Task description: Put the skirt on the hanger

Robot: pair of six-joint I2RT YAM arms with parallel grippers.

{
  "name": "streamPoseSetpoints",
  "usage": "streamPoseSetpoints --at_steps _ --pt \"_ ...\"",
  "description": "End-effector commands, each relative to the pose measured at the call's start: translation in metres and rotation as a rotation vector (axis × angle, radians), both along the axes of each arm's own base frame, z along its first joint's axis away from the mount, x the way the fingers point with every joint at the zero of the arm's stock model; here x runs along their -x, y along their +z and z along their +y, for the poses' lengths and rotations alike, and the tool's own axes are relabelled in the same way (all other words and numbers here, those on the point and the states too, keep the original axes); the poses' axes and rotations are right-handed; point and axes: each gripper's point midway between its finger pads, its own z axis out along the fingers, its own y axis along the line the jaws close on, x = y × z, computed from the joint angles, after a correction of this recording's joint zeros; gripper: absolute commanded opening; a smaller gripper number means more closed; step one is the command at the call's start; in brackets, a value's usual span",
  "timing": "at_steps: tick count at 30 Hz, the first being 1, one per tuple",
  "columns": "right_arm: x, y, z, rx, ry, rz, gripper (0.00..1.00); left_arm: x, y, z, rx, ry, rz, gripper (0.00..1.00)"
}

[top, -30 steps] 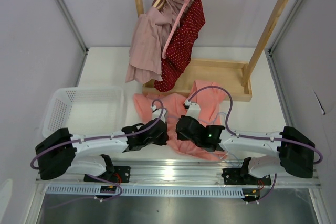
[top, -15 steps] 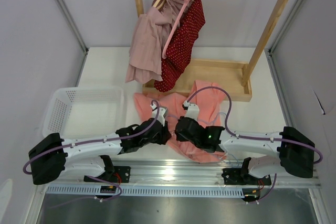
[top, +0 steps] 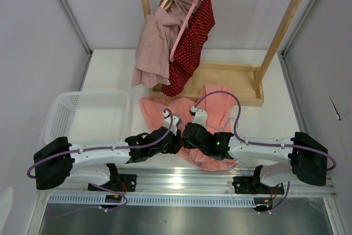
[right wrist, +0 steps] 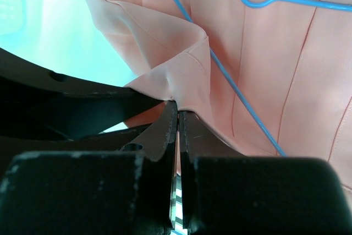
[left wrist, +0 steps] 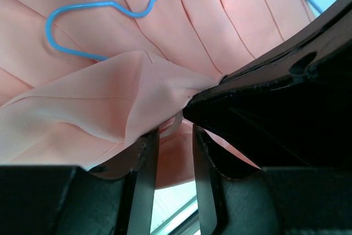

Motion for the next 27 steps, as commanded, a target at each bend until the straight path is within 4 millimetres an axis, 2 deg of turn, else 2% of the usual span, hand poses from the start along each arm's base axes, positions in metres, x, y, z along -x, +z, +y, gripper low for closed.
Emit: streamPoseSetpoints --at_steps 1,9,16,20,21,27 --pt "-0.007 0.024 0.015 -0.067 -0.012 -0.032 0.0 -0.01 0.01 -0.007 0.007 0.026 -0.069 0.37" --pt "-0.006 0.023 0.016 -0.064 -0.007 -0.027 0.0 -0.019 0.013 -0.003 -0.013 0.088 -0.113 0.38" --pt "-0.006 0.025 0.015 -0.067 -0.01 -0.027 0.0 -0.023 0.008 -0.003 -0.033 0.1 -0.127 0.34" --pt "-0.006 0.026 0.014 -0.067 -0.01 -0.027 0.0 -0.022 0.012 -0.005 -0.012 0.101 -0.141 0.34" --pt "-0.006 0.026 0.014 -0.065 -0.011 -0.028 0.0 -0.022 0.018 -0.009 0.018 0.095 -0.151 0.33" --pt "-0.006 0.028 0.012 -0.068 -0.014 -0.031 0.0 -0.017 0.018 -0.016 0.032 0.06 -0.158 0.29"
